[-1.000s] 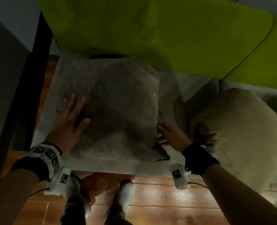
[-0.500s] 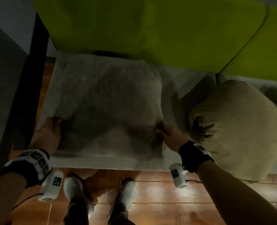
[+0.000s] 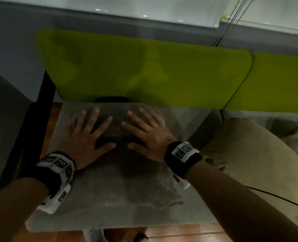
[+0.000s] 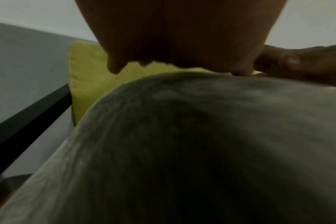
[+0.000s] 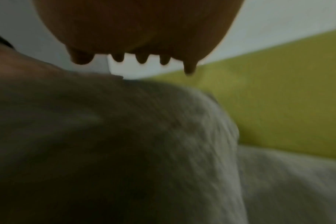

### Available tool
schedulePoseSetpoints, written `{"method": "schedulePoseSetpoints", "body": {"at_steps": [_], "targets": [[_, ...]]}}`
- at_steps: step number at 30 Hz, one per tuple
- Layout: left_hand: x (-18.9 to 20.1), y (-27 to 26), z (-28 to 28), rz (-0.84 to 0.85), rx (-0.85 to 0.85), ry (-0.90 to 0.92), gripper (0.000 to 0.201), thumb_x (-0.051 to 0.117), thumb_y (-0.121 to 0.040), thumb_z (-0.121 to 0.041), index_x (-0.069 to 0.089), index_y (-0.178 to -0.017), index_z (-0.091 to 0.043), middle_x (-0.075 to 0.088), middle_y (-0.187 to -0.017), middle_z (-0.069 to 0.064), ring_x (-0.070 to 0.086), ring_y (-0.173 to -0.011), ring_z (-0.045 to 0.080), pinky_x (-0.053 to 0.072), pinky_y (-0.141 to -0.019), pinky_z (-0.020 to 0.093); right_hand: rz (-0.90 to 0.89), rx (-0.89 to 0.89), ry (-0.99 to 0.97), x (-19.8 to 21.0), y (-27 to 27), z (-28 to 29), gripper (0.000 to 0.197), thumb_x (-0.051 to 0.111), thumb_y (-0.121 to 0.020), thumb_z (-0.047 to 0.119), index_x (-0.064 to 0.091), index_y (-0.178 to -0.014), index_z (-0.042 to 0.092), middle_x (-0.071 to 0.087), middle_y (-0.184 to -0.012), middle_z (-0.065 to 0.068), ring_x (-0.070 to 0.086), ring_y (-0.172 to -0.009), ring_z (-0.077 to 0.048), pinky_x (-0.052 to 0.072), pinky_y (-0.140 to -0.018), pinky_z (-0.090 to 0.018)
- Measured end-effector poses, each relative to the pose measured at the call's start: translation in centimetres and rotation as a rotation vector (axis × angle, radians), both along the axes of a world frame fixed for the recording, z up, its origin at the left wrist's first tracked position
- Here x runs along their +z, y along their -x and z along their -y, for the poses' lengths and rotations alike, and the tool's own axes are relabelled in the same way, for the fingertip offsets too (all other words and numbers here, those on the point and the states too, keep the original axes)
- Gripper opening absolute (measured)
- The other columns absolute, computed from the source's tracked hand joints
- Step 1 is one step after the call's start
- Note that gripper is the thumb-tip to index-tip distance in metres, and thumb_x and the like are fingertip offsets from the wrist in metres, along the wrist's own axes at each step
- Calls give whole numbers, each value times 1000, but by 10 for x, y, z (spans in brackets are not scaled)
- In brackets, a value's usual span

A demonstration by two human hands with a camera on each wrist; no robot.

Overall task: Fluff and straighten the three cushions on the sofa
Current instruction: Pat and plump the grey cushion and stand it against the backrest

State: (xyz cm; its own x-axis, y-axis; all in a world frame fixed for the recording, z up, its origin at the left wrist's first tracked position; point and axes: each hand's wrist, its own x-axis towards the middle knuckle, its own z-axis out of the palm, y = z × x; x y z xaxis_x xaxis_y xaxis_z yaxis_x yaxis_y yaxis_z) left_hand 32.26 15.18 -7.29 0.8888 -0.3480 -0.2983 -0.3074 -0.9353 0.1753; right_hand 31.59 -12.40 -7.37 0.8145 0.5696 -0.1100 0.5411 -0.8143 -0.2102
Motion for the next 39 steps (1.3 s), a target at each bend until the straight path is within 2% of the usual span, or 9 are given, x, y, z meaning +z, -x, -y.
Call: {"method": "schedulePoseSetpoints", "body": {"at_steps": [7, 17, 21, 24, 26, 29, 32, 36, 39], "targets": [[-56, -10, -39, -235, -123, -83, 99, -7, -55, -100, -30, -142, -58, -43, -154, -15, -31, -148, 23, 7, -117, 64, -323, -113, 147, -57, -15, 12, 74, 16, -89, 86, -18, -150, 62, -31, -164, 16, -30, -152, -24, -14, -121, -60], [-80, -25, -73, -188, -335, -70, 86, 25, -87, -84, 7, -159, -39, -2, -169, -1, -4, -154, 26, 19, -112, 67, -495, -373, 100, -88, 5, 39, 83, 20, -87, 89, -29, -147, 58, -39, -161, 14, -29, -152, -18, -5, -125, -56], [-63, -40, -71, -120, -273, 161, 68, 20, -96, -69, 19, -158, -39, 6, -169, -4, 4, -154, 24, 18, -115, 61, -534, -460, 97, -67, 0, 63, 77, 13, -90, 86, -22, -151, 57, -19, -168, 17, -12, -156, -16, -7, -124, -56], [-35, -65, -60, 30, -141, 255, 65, 23, -100, -58, 41, -151, -23, 33, -160, 11, 35, -143, 38, 28, -110, 56, -252, -478, 30, -36, -26, 71, 79, -7, -93, 76, 14, -161, 41, 20, -169, 6, 11, -158, -24, -1, -126, -53], [-18, -84, -48, 154, -123, 299, 64, 32, -100, -52, 47, -147, -12, 37, -156, 18, 40, -139, 43, 28, -111, 55, -15, -400, -110, -19, -46, 64, 72, 7, -103, 64, 33, -158, 27, 33, -165, -4, 24, -154, -31, 12, -124, -59], [-13, -96, -21, 123, -207, 273, 66, 32, -97, -59, 34, -154, -26, 18, -166, 10, 16, -151, 40, 16, -117, 56, 120, -43, -219, -23, -74, 30, 63, 34, -104, 56, 32, -158, 23, 31, -165, -10, 26, -153, -35, 18, -123, -59], [-38, -81, -11, -98, -190, 130, 73, 13, -89, -81, 2, -155, -52, -2, -168, -6, 2, -154, 34, 10, -118, 62, -100, 130, -129, -54, -73, 14, 66, 31, -102, 63, 20, -161, 35, 14, -171, -1, 9, -158, -31, 10, -125, -56], [-64, -60, -13, -150, -79, 43, 76, 9, -86, -84, -6, -153, -53, -6, -167, -9, -3, -154, 29, 4, -118, 64, -381, -136, -67, -89, -57, 32, 72, 18, -92, 81, -9, -155, 58, -12, -171, 13, -10, -158, -19, -3, -125, -52], [-67, -60, -3, -171, -64, 17, 75, 7, -86, -84, -9, -153, -54, -12, -166, -10, -8, -154, 28, 0, -118, 63, -556, -354, -74, -99, -63, 45, 79, 9, -85, 88, -3, -156, 55, -1, -171, 15, -3, -158, -17, -2, -126, -52]]}}
